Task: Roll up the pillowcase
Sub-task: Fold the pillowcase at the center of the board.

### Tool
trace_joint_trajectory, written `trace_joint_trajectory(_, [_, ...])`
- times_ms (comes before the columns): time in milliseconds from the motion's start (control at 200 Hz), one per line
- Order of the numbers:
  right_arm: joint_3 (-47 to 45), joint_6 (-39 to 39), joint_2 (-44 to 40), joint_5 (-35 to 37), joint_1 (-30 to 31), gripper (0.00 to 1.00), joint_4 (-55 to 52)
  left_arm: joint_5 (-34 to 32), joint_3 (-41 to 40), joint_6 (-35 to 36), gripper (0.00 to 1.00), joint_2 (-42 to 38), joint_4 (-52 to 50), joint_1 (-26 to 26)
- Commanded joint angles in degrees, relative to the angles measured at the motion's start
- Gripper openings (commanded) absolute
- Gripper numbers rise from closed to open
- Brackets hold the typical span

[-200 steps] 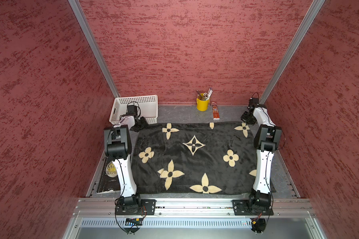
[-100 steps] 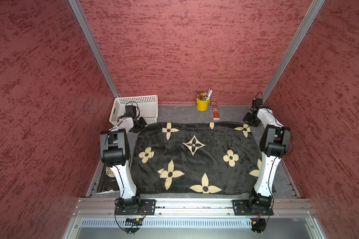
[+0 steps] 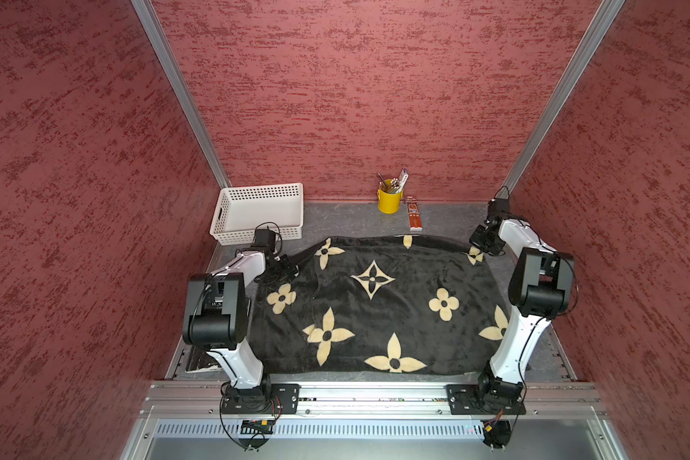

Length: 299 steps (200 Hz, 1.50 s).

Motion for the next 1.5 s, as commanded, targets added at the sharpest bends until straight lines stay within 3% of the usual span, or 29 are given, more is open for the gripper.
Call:
trace_joint_trajectory(0, [0.37, 0.09, -2.51, -0.02, -0.35, 0.00, 2.45, 2.45, 3.14, 1.01, 0.61, -1.52, -0.90, 3.27])
trace_joint_trajectory(235, [-0.12, 0.09, -2.84, 0.16, -0.29, 0.00, 2.19, 5.56, 8.56, 3.15, 0.54, 3.14, -1.30, 3.82])
trace_joint_trajectory(526, [0.67, 0.26, -1.95, -0.72, -0.30, 0.00, 1.84, 4.57, 2.98, 5.81, 0.55, -0.74, -2.14, 2.07])
trace_joint_trajectory(751, [0.75, 0.40, -1.76, -1.17, -0.36, 0.00, 1.83, 4.30, 2.56, 7.32, 0.54, 1.01, -2.70, 1.83])
trace_joint_trajectory(872, [0.41, 0.45, -2.10, -1.09, -0.30, 0.00, 1.83, 4.22, 2.66, 7.77, 0.43, 1.09, -2.10, 1.38])
trace_joint_trajectory(932, [0.24, 0.45, -2.42, -1.01, -0.28, 0.00, 1.83, 3.61, 2.70, 7.87, 0.24, 0.92, -1.78, 1.05])
trace_joint_trajectory(1042, [-0.02, 0.27, -2.80, -0.66, -0.35, 0.00, 1.75, 3.35, 3.26, 7.89, 0.00, 0.90, -1.85, 0.41])
trace_joint_trajectory(1262, [0.97, -0.28, -4.83, -0.29, -0.33, 0.00, 0.82, -0.52, 6.20, 7.43, 0.00, -2.88, -3.84, 0.37])
trace_joint_trajectory(1493, [2.62, -2.89, -9.66, 0.55, -0.36, 0.00, 3.94, -7.96, 18.55, 12.00, 0.00, -6.67, -8.06, 1.99])
